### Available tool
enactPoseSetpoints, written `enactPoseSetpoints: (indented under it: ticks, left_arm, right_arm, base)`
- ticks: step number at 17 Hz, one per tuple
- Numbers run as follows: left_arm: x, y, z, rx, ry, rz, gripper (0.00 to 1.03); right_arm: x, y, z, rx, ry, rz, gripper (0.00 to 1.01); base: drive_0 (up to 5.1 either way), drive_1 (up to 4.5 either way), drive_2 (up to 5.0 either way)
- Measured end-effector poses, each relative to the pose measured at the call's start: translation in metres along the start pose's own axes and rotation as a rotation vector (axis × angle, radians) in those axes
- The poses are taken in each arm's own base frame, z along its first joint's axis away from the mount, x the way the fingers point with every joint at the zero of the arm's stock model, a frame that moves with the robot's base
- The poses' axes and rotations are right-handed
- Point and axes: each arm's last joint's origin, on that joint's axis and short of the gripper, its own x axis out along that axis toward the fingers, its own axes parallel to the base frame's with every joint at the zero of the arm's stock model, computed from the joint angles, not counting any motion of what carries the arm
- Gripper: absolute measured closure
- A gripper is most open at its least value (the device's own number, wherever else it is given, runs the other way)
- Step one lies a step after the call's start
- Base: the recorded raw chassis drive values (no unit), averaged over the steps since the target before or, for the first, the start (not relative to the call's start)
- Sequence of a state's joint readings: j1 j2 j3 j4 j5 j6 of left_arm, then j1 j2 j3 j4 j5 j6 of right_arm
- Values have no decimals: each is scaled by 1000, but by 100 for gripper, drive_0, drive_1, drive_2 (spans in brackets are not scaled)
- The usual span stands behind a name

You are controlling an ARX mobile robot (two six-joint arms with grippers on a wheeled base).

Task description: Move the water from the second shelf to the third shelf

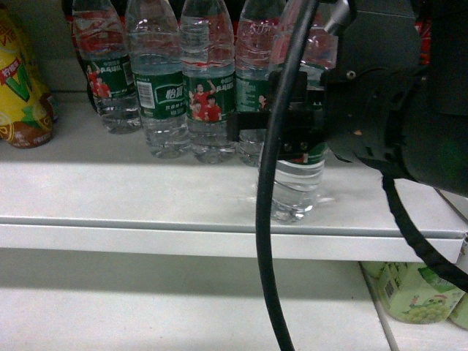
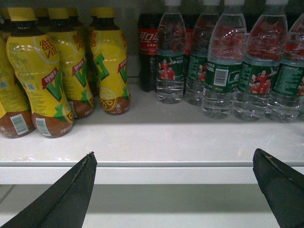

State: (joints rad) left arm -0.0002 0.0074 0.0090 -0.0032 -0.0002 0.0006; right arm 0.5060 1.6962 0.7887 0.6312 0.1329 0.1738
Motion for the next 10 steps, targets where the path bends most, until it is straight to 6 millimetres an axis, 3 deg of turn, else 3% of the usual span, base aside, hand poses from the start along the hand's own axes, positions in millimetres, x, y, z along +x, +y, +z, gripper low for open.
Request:
enactPoseSetpoints:
  ticks: [7,10]
  left_arm:
    - [0,0,0,0,0,0,5]
    - [0,0,0,0,0,0,5]
  right_arm:
    - [-55,-37,-9,-49,4,-54,60]
    - [-79,-49,-3,-61,-39,-85,60]
  base:
    - [0,0,0]
    - [0,0,0]
